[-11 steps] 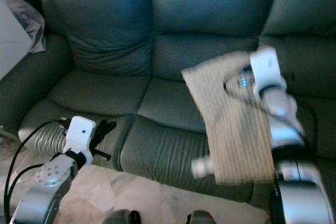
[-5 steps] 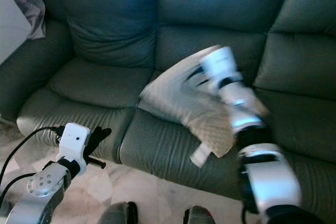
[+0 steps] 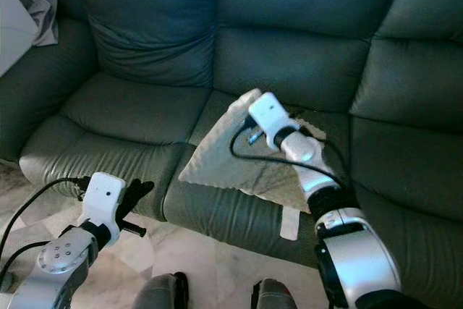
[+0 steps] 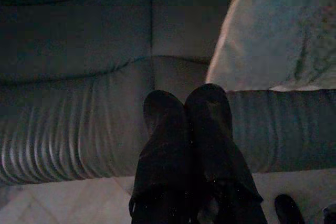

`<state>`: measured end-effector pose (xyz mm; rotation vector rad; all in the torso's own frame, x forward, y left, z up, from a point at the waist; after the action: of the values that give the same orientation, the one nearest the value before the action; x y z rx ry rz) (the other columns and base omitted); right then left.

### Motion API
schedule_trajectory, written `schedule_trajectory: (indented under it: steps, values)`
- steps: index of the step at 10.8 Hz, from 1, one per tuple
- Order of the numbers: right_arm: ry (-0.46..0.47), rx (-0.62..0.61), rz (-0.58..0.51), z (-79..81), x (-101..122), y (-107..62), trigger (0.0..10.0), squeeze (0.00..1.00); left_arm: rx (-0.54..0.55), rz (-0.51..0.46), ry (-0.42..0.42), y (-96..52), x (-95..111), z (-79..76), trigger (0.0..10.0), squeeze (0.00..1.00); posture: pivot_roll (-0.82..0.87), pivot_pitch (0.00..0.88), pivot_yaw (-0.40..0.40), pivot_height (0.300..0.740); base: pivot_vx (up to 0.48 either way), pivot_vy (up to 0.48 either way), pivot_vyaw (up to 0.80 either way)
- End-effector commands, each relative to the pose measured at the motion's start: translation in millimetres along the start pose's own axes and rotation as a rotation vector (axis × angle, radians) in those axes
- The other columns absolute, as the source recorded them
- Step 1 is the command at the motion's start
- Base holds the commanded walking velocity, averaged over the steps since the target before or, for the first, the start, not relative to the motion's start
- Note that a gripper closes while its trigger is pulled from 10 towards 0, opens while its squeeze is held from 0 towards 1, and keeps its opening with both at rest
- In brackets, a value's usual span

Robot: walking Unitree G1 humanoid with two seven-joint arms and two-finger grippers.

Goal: Move the pillow to the sofa

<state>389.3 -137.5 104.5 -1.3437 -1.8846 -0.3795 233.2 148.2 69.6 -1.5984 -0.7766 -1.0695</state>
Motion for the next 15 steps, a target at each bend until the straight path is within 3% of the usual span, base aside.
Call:
schedule_trajectory:
  steps: [1, 2, 3, 6, 7, 9, 11, 13, 15]
  values:
    - [-0.003, 0.042, 0.054, 14.0, -13.3, -3.5, 10.0, 0.00, 0.010, 0.024, 0.005, -1.1, -3.3, 1.3, 10.0, 0.00, 0.06, 0.177, 0.073, 0.740, 0.000, 0.000, 0.00]
    - [0.019, 0.049, 0.080, 20.5, -21.0, -6.8, 10.0, 0.00, 0.005, 0.034, 0.003, -0.7, -4.5, 0.1, 10.0, 0.00, 0.06, 0.177, 0.069, 0.740, 0.000, 0.000, 0.00]
    - [0.063, 0.067, 0.086, 27.6, -25.5, -9.3, 10.0, 1.00, 0.003, 0.039, 0.004, 0.0, -5.2, -0.6, 10.0, 0.00, 0.06, 0.173, 0.069, 0.740, 0.000, 0.000, 0.00]
    - [0.002, -0.026, 0.107, 20.3, -27.2, -9.5, 10.0, 1.00, 0.015, 0.043, 0.017, 3.8, -3.8, 0.8, 10.0, 0.00, 0.06, 0.160, 0.068, 0.740, 0.000, 0.000, 0.00]
    - [0.021, -0.063, 0.089, 12.6, -25.5, -10.7, 10.0, 1.00, 0.015, 0.040, 0.018, 5.7, -2.9, 0.3, 10.0, 0.00, 0.05, 0.156, 0.068, 0.740, 0.000, 0.000, 0.00]
    - [0.049, -0.076, 0.034, 12.8, -17.4, -14.1, 10.0, 1.00, 0.014, 0.034, 0.021, 11.6, -1.5, -1.2, 10.0, 0.00, 0.04, 0.142, 0.063, 0.740, 0.000, 0.000, 0.00]
    - [0.181, -0.066, 0.005, 27.1, -12.2, -25.3, 10.0, 1.00, 0.021, 0.001, 0.022, 18.2, 9.3, -2.1, 10.0, 0.00, 0.02, 0.151, 0.058, 0.740, 0.000, 0.000, 0.00]
    - [0.331, -0.137, -0.044, 36.8, 0.2, -41.6, 10.0, 1.00, 0.064, -0.063, -0.007, 19.8, 25.6, 4.6, 10.0, 0.00, 0.02, 0.158, 0.043, 0.740, 0.000, 0.000, 0.00]
    - [0.388, -0.222, -0.014, 38.9, -0.6, -58.2, 10.0, 1.00, 0.076, -0.094, -0.027, 21.3, 28.1, 5.6, 10.0, 0.00, 0.00, 0.146, 0.026, 0.740, 0.000, 0.000, 0.00]
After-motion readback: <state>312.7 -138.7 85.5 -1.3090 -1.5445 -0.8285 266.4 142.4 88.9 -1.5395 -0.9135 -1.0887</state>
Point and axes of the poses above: a point about 5 cm out from each wrist's last joint towards the gripper, its own y axis pointing out of the wrist towards the gripper, its own x axis along the axis of the wrist's last joint, z = x × y, the point moved 3 cm from there along y, pointing out of the wrist towards the gripper, and after that the axes turned 11 degrees about -y, right-handed, at the moved point
